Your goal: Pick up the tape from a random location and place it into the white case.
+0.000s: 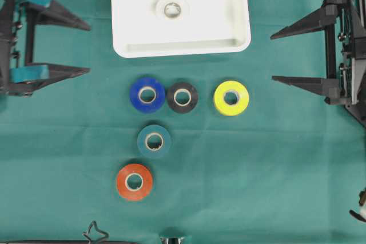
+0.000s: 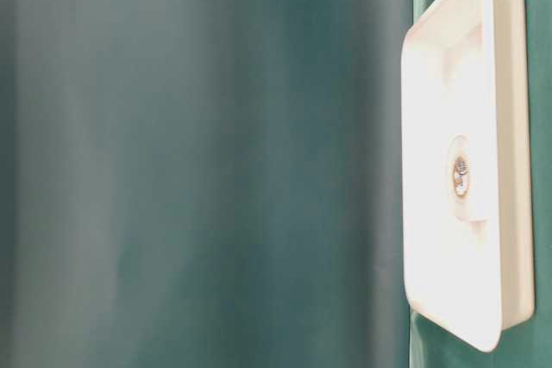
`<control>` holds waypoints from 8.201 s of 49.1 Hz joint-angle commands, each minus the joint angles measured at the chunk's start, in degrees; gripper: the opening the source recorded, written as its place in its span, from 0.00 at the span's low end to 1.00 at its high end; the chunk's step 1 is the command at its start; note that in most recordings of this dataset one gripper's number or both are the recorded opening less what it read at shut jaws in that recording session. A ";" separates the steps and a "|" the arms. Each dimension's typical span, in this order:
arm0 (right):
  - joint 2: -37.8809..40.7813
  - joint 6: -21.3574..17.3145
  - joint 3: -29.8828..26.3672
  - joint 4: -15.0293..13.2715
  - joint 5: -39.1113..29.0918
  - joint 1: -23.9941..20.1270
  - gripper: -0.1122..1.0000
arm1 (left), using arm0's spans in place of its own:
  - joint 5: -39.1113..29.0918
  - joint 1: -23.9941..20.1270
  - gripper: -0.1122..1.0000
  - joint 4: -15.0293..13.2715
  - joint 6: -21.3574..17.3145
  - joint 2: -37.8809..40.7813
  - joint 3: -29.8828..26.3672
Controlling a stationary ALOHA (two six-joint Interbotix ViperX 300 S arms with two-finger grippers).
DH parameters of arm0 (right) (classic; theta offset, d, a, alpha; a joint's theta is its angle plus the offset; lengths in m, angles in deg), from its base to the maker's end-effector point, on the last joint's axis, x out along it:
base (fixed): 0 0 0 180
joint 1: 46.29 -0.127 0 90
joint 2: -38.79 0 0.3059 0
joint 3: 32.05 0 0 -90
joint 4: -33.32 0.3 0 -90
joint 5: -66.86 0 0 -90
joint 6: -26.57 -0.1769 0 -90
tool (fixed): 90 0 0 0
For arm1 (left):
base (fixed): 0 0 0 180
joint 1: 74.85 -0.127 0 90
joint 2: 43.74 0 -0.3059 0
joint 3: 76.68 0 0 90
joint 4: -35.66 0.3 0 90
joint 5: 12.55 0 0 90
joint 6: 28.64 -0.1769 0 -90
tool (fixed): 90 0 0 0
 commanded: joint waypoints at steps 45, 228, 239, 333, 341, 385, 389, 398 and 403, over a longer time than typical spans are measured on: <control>0.35 -0.09 4.92 0.18 1.41 -0.18 0.93 | 8.61 0.18 0.97 -0.18 1.67 -11.25 17.31; 58.10 -13.62 -60.38 0.97 -44.47 -5.54 0.93 | 7.29 0.18 0.96 -0.18 1.67 -10.63 17.58; 58.18 -13.62 -60.38 0.97 -44.47 -5.54 0.93 | 7.29 0.18 0.96 -0.18 1.67 -10.63 17.49; 77.26 -25.66 -59.68 -2.72 -36.30 -4.04 0.93 | 7.03 0.18 0.96 -0.09 1.67 -10.63 18.19; 77.26 -25.75 -59.68 -2.64 -36.39 -4.04 0.91 | 7.03 0.18 0.96 -0.09 1.58 -10.63 18.19; 75.94 -26.37 -61.52 -2.64 -37.18 -4.66 0.38 | 7.12 -0.44 0.96 -0.18 1.58 -10.63 18.19; 74.79 -26.37 -62.40 -2.64 -38.50 -4.83 0.38 | 7.12 -0.62 0.96 -0.09 1.67 -10.63 18.19; 71.98 -26.28 -64.07 -2.90 -42.89 -5.19 0.38 | 7.12 -0.70 0.96 -0.09 1.58 -10.63 18.19; 70.49 -26.10 -64.95 -2.99 -44.82 -5.36 0.38 | 7.03 -0.70 0.96 -0.18 1.58 -10.63 18.19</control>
